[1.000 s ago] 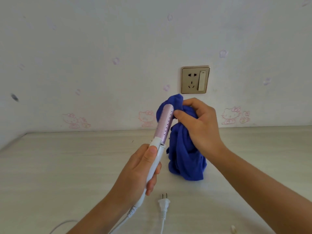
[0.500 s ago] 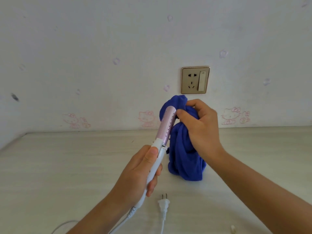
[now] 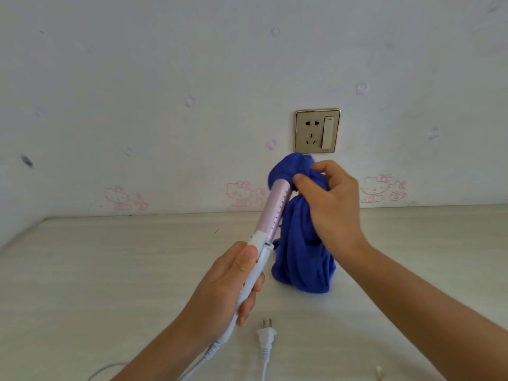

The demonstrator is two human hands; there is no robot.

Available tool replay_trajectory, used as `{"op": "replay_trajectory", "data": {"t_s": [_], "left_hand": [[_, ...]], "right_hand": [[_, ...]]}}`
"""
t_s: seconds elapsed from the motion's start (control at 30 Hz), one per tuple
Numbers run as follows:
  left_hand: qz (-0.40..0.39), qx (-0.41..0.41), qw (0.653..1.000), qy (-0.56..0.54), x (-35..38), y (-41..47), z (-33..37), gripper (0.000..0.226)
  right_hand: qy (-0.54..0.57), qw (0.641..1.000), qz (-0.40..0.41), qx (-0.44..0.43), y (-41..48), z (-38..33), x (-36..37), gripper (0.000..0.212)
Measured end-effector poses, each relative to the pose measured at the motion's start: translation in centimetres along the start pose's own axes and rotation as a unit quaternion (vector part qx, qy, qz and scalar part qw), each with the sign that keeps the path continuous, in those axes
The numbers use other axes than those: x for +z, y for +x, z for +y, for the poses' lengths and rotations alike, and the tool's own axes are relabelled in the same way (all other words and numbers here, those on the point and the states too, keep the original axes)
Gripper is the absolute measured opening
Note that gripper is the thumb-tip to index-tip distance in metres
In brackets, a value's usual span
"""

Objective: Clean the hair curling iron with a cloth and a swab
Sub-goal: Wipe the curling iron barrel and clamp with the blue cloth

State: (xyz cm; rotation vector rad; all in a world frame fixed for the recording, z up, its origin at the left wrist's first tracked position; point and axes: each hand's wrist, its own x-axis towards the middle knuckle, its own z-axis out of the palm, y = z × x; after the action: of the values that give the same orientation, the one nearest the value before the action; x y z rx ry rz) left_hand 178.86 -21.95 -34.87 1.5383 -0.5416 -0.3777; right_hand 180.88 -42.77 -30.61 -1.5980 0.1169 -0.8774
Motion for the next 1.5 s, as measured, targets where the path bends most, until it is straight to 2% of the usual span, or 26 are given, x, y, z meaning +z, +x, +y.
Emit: {"op": "replay_trajectory", "data": {"t_s": [0.23,0.27,0.33,0.4,0.5,0.57,0.6,0.73,0.87,1.13,1.3,1.37,1.5], "left_hand": [[0.005,0.032,0.999,0.041,-0.6,0.2,0.4,0.048],[0.01,0.019,1.0,0.022,-0.6,0.3,0.4,0.054],[0.005,-0.038,0.996,-0.083,-0.9,0.6,0.5,0.065],[-0.034,-0.089,0.968,-0.233,-1.6,0.6,0.7,0.063],[-0.112,-0.109,0.889,-0.43,-3.0,0.7,1.0,0.055],[-0.167,-0.109,0.838,-0.507,-3.6,0.9,1.2,0.055],[-0.186,-0.107,0.825,-0.524,-3.8,1.0,1.4,0.054],[-0.229,-0.093,0.802,-0.544,-3.8,1.2,1.5,0.061],[-0.238,-0.087,0.791,-0.557,-3.7,1.1,1.1,0.06],[-0.233,-0.085,0.793,-0.556,-3.6,1.0,1.0,0.056],[-0.22,-0.089,0.815,-0.529,-3.6,1.1,0.7,0.061],[-0.202,-0.085,0.835,-0.505,-3.6,1.2,0.6,0.06],[-0.108,-0.091,0.916,-0.375,-3.1,1.2,0.1,0.059]], "right_hand": [[0.014,0.999,0.03,0.036,1.3,0.5,-0.9,0.009],[0.02,0.999,0.03,0.036,1.3,0.5,-0.9,0.009],[0.027,0.999,0.02,0.023,1.1,0.2,-0.7,0.01],[0.029,0.999,0.007,0.016,0.8,0.0,-0.5,0.011],[0.028,0.999,0.007,0.032,0.7,0.0,-0.5,0.01],[0.032,0.998,0.012,0.046,0.8,0.1,-0.7,0.009],[0.034,0.998,0.01,0.049,0.9,0.1,-0.8,0.008],[0.025,0.999,-0.007,0.03,0.6,0.2,-0.6,0.012],[0.02,0.999,-0.018,0.02,0.4,0.2,-0.4,0.015],[0.022,0.999,-0.029,0.024,0.3,0.3,-0.4,0.013],[0.029,0.999,-0.04,0.024,0.4,0.1,-0.4,0.012],[0.036,0.998,-0.044,0.022,0.3,0.0,-0.3,0.013],[0.063,0.997,-0.037,0.01,0.5,-0.7,-0.7,0.014]]}}
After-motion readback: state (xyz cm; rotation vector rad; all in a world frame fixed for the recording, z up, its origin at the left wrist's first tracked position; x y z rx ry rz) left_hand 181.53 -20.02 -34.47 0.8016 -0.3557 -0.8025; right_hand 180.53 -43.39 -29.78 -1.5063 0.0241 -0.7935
